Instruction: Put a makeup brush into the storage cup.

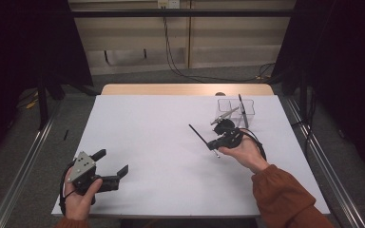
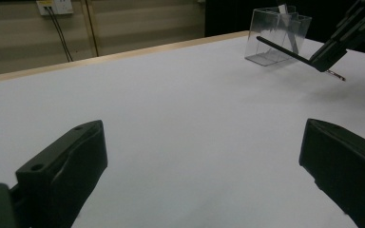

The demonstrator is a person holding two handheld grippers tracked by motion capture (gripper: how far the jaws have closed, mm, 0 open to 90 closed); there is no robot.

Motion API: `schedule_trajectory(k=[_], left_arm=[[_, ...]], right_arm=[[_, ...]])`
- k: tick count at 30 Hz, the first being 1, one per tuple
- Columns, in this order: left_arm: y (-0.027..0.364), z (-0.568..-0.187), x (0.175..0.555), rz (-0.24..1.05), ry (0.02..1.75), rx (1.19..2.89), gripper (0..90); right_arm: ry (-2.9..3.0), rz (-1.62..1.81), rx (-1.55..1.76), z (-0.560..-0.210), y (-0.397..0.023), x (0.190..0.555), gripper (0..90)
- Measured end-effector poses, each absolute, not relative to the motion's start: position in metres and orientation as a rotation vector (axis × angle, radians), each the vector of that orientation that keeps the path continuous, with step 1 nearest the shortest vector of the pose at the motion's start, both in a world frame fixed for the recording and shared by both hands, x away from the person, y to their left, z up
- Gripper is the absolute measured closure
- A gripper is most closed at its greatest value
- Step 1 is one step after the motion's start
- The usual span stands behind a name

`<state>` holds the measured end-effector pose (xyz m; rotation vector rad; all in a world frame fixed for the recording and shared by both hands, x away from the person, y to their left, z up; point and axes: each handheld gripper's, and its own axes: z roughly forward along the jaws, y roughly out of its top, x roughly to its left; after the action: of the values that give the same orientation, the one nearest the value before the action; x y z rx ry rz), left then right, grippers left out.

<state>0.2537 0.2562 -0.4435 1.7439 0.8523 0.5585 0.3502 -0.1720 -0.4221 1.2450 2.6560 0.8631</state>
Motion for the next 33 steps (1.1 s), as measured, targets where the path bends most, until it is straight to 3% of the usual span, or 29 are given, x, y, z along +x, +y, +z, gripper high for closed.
schedule_trajectory(k=[33], left_arm=[[0.251, -0.443, 0.248, 0.559, 0.825, 1.77, 1.8]], right_arm=[[2.249, 1.44, 1.108, -0.421, -0.201, 0.327, 86.3]])
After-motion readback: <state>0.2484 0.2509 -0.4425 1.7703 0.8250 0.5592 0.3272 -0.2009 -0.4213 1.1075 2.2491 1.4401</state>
